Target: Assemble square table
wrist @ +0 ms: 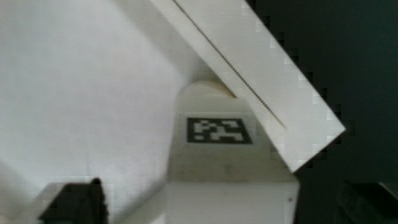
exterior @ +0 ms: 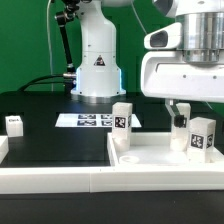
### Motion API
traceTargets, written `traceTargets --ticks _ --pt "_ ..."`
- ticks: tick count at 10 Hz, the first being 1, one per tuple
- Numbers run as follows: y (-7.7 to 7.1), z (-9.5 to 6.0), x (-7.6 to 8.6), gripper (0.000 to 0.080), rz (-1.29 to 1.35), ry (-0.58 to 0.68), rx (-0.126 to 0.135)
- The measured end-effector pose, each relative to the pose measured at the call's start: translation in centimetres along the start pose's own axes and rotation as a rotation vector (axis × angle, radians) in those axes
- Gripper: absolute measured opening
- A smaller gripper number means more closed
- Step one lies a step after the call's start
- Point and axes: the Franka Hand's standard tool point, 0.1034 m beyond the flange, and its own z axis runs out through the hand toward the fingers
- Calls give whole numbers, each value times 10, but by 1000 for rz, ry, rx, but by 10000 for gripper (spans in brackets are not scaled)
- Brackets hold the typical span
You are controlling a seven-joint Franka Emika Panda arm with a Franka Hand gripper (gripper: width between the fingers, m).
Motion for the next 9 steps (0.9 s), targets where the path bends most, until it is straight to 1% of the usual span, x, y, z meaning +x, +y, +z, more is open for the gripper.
traceTargets --ticks 3,4,5,9 --pt "0 0 0 644 10 0 0" --pt "0 0 0 486 15 0 0" --pt "0 0 0 287 15 0 0" --pt "1 0 0 288 285 -3 1"
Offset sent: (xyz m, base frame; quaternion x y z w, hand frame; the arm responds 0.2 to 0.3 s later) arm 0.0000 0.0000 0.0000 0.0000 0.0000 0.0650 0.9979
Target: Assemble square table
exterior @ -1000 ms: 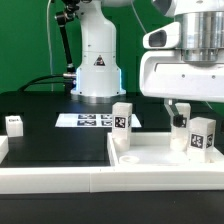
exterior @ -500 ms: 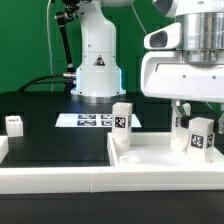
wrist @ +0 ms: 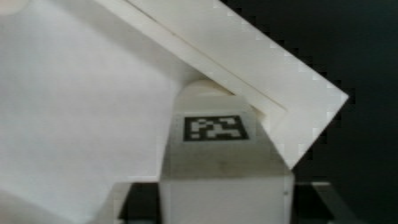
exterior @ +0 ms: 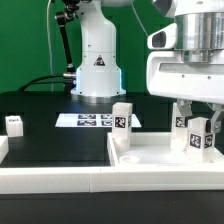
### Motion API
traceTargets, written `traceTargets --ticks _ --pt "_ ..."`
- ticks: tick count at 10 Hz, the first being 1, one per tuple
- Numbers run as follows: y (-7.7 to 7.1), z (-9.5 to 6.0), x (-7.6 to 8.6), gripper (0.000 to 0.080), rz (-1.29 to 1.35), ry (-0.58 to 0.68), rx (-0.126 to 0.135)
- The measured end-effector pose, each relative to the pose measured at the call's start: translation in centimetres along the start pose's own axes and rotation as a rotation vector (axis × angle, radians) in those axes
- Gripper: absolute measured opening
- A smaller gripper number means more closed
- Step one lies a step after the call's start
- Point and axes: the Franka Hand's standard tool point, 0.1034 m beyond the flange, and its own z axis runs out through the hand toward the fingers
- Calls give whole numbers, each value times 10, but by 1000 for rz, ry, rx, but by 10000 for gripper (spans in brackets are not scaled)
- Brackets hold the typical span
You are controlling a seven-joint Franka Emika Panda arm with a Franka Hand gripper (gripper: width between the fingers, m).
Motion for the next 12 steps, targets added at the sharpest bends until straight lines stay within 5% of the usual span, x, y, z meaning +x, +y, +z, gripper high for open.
traceTargets --ticks 3,12 --pt "2 0 -2 288 338 -23 27" --pt "3 0 1 290 882 -49 32"
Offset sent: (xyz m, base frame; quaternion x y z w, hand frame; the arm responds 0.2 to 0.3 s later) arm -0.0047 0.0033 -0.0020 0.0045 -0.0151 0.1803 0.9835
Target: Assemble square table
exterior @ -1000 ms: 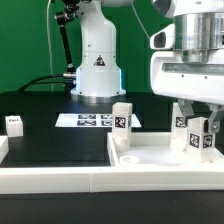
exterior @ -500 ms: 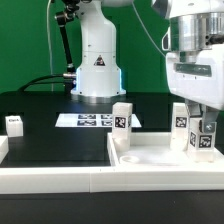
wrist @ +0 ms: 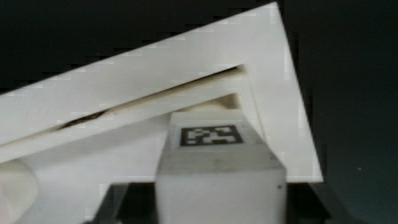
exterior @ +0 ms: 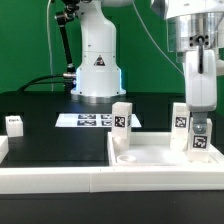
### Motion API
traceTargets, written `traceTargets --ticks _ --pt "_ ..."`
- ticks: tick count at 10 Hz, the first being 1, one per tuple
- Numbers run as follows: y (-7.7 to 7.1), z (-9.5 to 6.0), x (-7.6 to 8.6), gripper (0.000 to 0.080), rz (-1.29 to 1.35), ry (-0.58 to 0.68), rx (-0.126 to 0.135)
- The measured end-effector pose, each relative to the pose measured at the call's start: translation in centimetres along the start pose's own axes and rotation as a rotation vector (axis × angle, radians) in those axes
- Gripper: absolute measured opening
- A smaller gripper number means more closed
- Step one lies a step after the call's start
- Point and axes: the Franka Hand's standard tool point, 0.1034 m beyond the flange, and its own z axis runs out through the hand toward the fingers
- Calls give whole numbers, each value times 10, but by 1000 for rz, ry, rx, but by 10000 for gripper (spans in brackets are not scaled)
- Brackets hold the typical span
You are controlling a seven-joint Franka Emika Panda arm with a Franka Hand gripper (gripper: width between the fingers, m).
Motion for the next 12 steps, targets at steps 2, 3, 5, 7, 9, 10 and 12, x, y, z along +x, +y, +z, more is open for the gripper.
traceTargets --ticks 2,3,5,7,9,10,12 --pt "0 0 1 291 42 5 2" --pt "0 0 3 291 44 7 -1" --pt "0 0 4 291 34 7 -5" --pt "0 0 4 471 21 7 -6" --pt "0 -2 6 600 -63 5 -2" --pt "1 -7 9 639 -115 2 4" --pt "5 -22 22 648 -189 -2 6"
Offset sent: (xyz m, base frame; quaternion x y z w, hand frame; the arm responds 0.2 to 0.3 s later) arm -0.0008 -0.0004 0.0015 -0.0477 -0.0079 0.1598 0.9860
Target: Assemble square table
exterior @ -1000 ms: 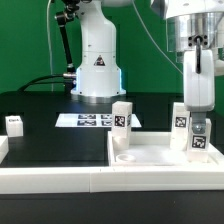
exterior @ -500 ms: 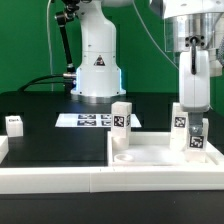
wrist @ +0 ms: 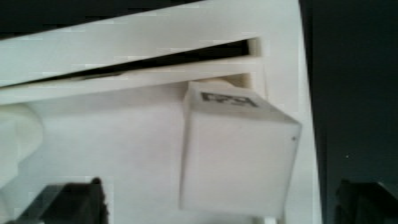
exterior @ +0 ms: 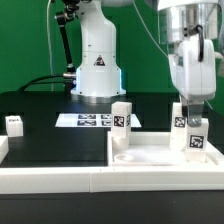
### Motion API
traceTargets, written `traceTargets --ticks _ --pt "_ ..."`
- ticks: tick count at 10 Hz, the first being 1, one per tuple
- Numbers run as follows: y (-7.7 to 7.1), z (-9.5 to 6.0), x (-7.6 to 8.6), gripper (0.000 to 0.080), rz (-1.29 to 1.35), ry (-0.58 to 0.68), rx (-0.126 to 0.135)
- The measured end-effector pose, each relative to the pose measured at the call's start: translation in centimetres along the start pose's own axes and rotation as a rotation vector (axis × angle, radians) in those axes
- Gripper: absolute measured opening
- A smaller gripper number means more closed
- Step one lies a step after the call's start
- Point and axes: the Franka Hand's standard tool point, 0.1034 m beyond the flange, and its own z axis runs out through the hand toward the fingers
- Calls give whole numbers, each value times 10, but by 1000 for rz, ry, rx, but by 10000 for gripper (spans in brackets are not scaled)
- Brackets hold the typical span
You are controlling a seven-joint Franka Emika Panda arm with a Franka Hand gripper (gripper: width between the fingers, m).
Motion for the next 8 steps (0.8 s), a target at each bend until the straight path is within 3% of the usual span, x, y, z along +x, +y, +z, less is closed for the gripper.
traceTargets --ticks 2,8 --pt "4 -6 21 649 -31 10 -2" --pt "5 -5 22 649 -55 10 -4"
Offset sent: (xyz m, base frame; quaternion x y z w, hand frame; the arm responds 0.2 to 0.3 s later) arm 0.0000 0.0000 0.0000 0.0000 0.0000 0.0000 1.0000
